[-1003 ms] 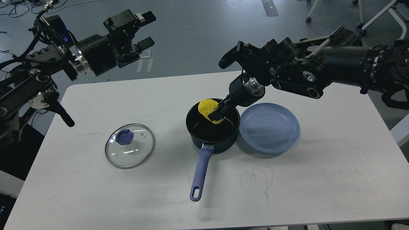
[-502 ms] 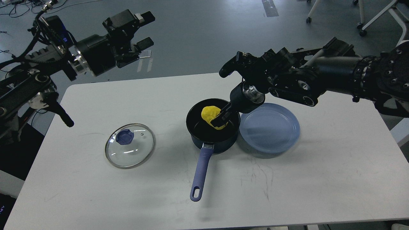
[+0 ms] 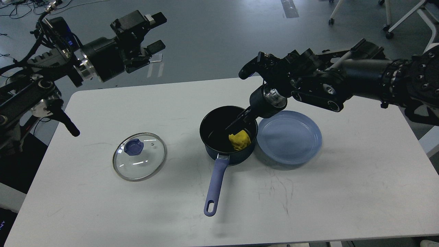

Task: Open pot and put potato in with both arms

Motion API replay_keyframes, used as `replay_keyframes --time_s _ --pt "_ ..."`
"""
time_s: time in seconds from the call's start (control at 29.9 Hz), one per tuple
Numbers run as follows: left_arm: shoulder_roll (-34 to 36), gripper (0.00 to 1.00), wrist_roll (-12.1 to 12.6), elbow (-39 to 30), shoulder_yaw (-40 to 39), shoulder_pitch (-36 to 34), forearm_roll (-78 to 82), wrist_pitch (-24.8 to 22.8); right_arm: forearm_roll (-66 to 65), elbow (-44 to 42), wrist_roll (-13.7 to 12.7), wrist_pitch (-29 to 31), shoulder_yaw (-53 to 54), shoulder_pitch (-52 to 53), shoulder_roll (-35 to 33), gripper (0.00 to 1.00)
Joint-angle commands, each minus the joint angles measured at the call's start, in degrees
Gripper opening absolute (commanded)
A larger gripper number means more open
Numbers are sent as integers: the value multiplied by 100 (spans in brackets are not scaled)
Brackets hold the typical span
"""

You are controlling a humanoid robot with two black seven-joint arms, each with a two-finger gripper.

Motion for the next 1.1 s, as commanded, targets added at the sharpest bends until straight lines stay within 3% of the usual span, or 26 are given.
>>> replay_keyframes --time_s 0.0,0.2,0.5,0.74,1.07 --pt "0 97 0 0 1 -8 0 -2 196 115 -1 0 236 275 -461 99" --pt "0 97 0 0 1 -8 -8 -37 732 133 -1 0 1141 170 -1446 99" --pt "-26 97 0 0 -8 27 -44 -51 3208 62 -1 0 2845 -1497 -2421 99" --pt "-175 97 0 9 -368 421 -52 -51 4282 36 -1 0 4365 -3114 -2378 99" --pt "-641 97 0 132 -1333 1274 -70 -46 5259 -351 -1 0 5711 -4285 -1939 99"
